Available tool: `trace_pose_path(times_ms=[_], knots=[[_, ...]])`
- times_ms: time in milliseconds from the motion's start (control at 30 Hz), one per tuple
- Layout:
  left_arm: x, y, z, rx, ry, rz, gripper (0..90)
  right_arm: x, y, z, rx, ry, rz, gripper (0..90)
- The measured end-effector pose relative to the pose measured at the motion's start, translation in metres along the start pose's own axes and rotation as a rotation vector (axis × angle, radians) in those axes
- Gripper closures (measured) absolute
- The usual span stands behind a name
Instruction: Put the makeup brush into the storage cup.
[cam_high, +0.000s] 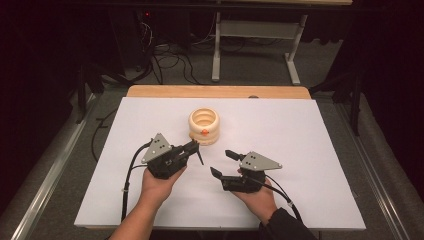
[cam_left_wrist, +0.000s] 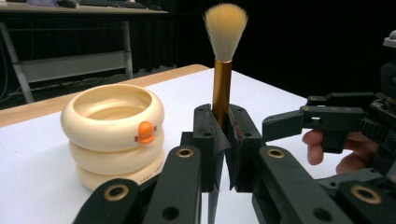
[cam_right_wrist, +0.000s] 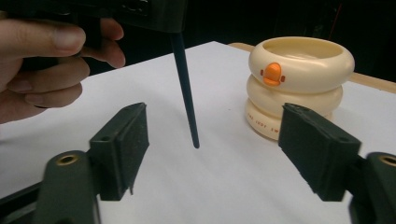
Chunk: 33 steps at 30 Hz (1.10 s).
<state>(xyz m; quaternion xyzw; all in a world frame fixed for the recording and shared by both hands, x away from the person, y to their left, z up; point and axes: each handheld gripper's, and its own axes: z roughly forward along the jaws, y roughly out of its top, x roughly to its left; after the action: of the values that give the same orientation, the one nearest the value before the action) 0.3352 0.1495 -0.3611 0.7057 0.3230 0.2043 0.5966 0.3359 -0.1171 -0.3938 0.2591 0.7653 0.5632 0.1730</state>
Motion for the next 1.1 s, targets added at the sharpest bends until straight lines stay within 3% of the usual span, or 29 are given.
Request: trace_pose_path(times_ms=[433, 1100], knots=[[0.013, 0.001, -0.007, 0.001, 0.062, 0.006, 83.6, -0.010, 0.001, -0.002, 0.003, -0.062, 0.019, 2.0], [0.035, -0.001, -0.027, -0.009, 0.168, -0.009, 83.7, -0.024, 0.001, -0.007, 0.013, -0.119, 0.002, 1.1]])
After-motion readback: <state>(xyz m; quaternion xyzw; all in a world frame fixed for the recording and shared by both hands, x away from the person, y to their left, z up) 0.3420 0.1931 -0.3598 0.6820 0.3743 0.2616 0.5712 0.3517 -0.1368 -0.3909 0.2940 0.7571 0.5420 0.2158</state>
